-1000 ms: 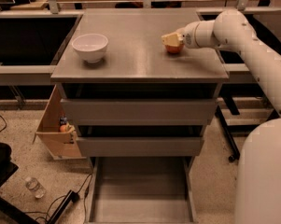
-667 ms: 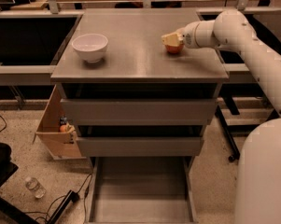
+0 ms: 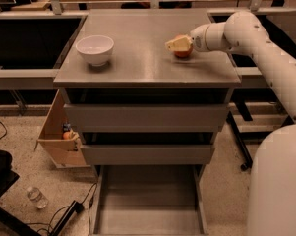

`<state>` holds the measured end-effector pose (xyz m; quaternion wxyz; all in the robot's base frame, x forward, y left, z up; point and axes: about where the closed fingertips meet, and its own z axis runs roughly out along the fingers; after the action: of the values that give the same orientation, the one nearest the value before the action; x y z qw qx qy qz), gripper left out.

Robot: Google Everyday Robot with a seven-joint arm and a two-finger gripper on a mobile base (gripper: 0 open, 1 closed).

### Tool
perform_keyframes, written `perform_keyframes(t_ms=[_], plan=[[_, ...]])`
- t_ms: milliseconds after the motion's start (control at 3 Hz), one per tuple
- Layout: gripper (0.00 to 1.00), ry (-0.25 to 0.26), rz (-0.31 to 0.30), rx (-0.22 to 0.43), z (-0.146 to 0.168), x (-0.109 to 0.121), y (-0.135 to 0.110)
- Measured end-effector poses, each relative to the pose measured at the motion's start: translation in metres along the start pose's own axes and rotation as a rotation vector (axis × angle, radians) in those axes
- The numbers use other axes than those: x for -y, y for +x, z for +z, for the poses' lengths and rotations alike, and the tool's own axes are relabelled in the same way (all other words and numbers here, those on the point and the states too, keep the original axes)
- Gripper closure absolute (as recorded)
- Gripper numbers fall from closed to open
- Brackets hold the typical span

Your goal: Pick apple from bottom drawer and place on counter

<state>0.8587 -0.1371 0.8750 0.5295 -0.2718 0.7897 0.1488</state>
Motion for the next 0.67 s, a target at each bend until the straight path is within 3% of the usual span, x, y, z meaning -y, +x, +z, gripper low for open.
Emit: perform_keyframes(t_ms=[667], plan=[[0.00,-0.023,0.001,0.006,0.0011,-0.0044,-0.0027]])
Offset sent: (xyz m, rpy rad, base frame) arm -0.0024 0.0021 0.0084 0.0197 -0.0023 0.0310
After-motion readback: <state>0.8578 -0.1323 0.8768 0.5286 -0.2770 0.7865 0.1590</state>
